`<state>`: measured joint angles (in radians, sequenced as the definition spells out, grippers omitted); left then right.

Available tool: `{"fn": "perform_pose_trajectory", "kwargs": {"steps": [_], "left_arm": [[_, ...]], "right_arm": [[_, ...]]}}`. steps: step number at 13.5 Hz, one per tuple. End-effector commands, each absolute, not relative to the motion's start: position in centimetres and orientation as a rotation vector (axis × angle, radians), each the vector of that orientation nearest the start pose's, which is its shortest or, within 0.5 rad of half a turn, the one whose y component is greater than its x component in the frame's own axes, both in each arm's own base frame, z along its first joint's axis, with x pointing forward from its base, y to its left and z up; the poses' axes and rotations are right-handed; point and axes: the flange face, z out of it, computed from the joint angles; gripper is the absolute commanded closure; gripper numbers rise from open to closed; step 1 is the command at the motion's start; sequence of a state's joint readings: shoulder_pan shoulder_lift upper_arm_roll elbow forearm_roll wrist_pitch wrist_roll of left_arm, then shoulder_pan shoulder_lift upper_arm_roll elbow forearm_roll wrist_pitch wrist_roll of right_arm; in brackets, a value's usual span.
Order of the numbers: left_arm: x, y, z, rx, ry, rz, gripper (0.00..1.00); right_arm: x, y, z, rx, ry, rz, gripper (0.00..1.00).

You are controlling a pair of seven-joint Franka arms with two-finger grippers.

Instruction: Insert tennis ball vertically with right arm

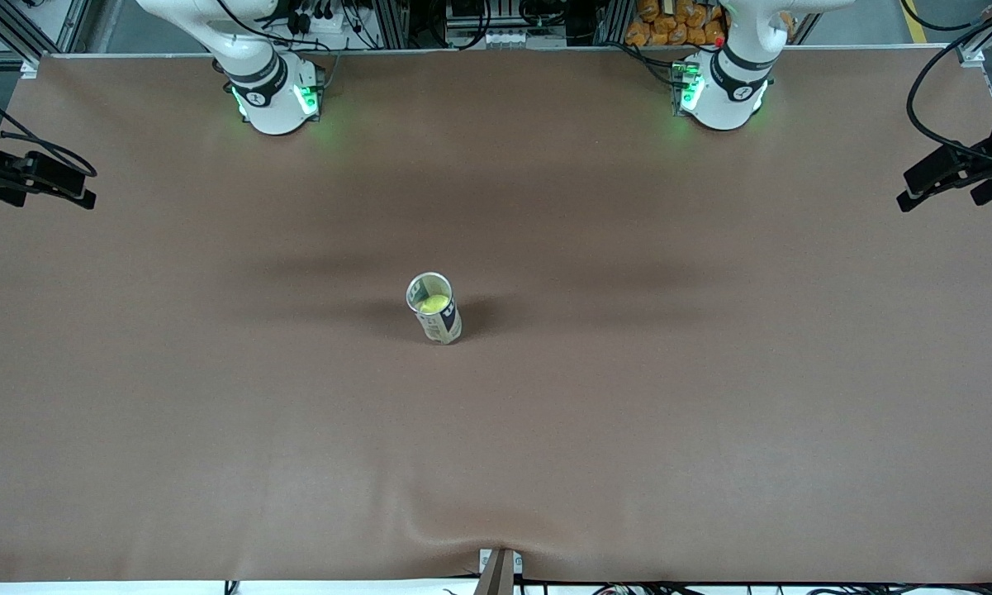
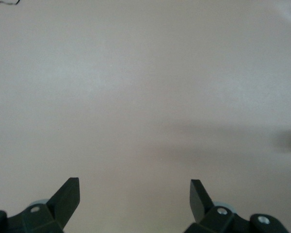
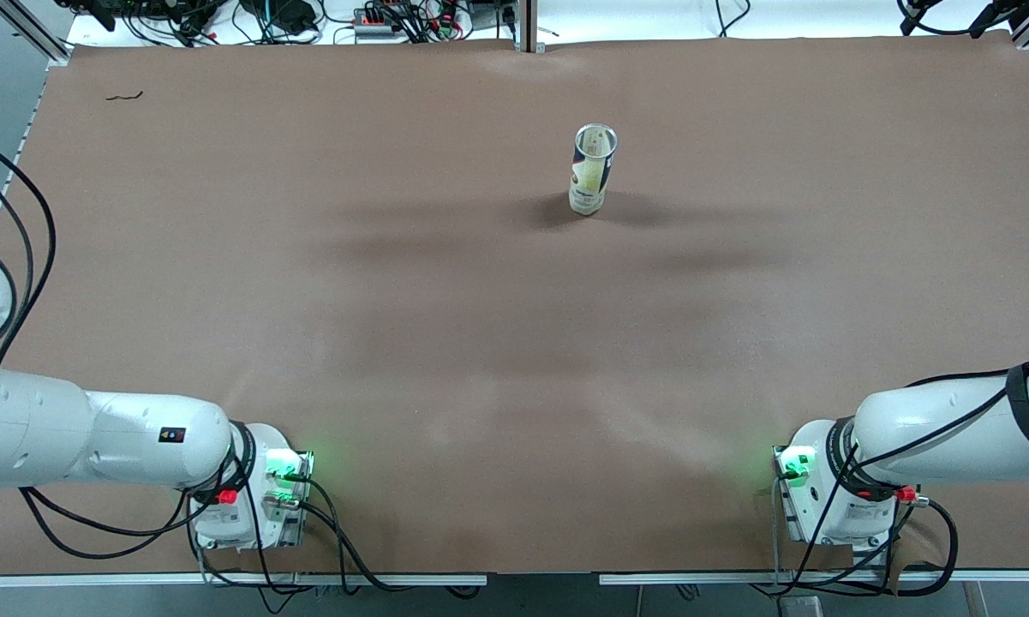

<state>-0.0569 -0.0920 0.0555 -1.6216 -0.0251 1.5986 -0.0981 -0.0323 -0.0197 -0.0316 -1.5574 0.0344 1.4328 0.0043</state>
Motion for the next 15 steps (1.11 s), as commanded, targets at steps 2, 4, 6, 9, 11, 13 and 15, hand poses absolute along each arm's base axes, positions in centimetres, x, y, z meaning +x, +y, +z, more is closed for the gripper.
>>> {"fn": "perform_pose_trajectory", "kwargs": {"steps": [2,4,6,9,11,13,15], "left_arm": [[52.54,-0.18,66.41,-3.156,-0.133,-0.141,0.00],[52.51,-0.54,66.38,-3.158,-0.104,-0.137,0.00],[52.61,0.14,66.22,-3.160,-0.055,-0.133,0.00],[52.68,-0.02,66.10,-3.160,-0.075,-0.125,0.00],[52.73,-0.43,66.10,-3.160,-0.048,-0.125,0.00],[53.02,-0.28,65.97,-3.160,-0.050,-0.123,0.00],[53.01,-0.36,66.17,-3.160,-0.046,-0.128,0.00]], "right_arm": [[53.00,-3.05,62.91,-3.099,0.112,0.175,0.00],[53.04,-3.06,62.83,-3.099,0.112,0.177,0.00],[52.97,-3.05,62.61,-3.098,0.112,0.187,0.00],[53.02,-3.05,62.48,-3.098,0.112,0.189,0.00],[53.02,-3.05,62.47,-3.098,0.112,0.189,0.00],[53.01,-3.05,62.46,-3.098,0.112,0.191,0.00],[53.01,-3.05,62.46,-3.098,0.112,0.191,0.00]]}}
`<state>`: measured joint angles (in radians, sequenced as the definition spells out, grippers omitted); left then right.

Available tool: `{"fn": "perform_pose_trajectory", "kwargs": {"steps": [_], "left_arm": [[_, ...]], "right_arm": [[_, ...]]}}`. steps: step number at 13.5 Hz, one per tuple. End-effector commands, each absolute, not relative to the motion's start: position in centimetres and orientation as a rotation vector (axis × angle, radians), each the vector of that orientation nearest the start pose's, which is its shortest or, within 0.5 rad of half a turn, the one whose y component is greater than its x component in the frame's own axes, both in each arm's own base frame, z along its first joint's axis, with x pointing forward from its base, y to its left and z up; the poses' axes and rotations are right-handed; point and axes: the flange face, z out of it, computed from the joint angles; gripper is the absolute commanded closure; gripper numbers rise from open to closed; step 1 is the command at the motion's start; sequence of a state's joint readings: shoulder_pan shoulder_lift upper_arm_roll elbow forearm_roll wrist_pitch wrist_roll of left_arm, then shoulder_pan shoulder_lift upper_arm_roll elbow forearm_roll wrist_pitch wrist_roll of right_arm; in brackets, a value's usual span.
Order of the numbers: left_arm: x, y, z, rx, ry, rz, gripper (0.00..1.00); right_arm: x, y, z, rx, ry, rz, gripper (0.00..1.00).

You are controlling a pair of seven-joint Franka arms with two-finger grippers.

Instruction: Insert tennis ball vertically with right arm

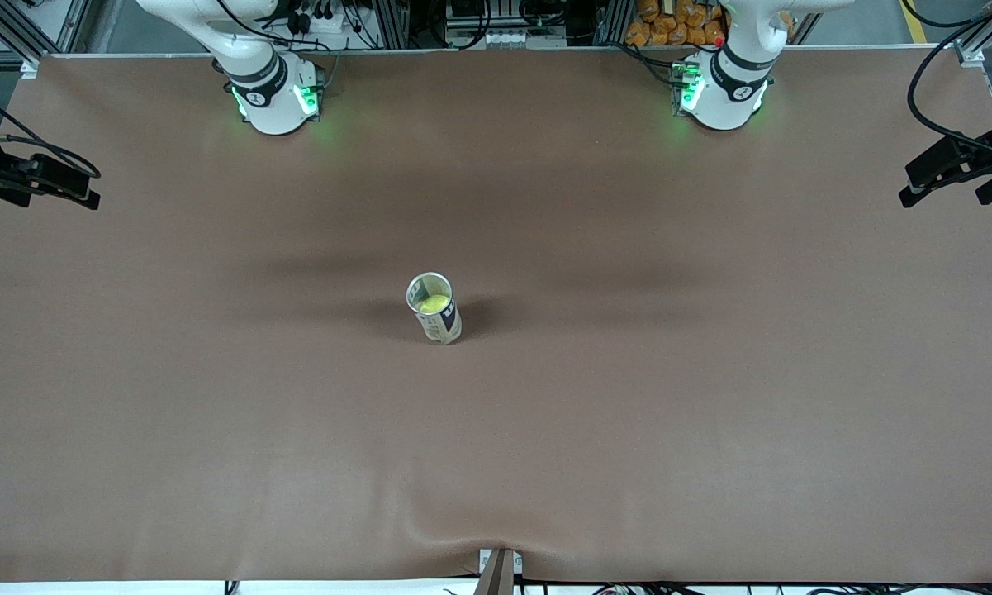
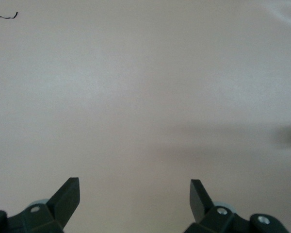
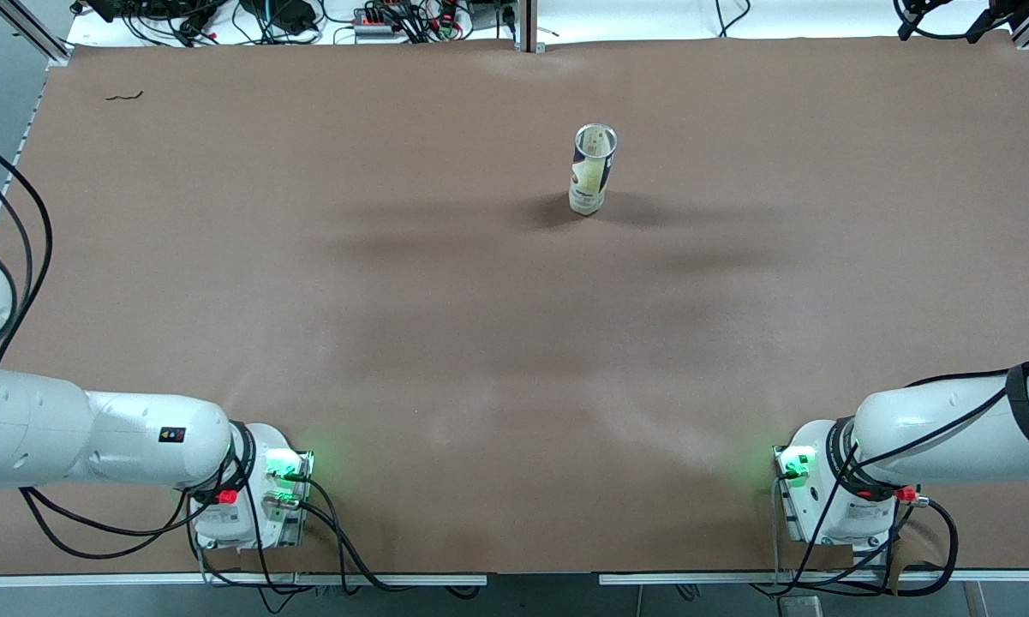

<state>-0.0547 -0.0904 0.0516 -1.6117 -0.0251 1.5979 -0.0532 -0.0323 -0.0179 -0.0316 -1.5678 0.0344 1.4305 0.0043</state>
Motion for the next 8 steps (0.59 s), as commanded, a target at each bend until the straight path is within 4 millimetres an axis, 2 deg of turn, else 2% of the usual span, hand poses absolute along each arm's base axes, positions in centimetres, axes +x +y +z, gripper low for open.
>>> {"fn": "perform_pose_trajectory", "kwargs": {"steps": [1,8], "left_arm": [[53.04,-0.36,66.15,-3.160,-0.048,-0.125,0.00],[52.96,-0.14,66.08,-3.161,-0.053,-0.113,0.00]], "right_arm": [[53.01,-3.05,62.46,-3.098,0.112,0.191,0.00],[53.02,-3.14,62.48,-3.098,0.115,0.189,0.00]]}}
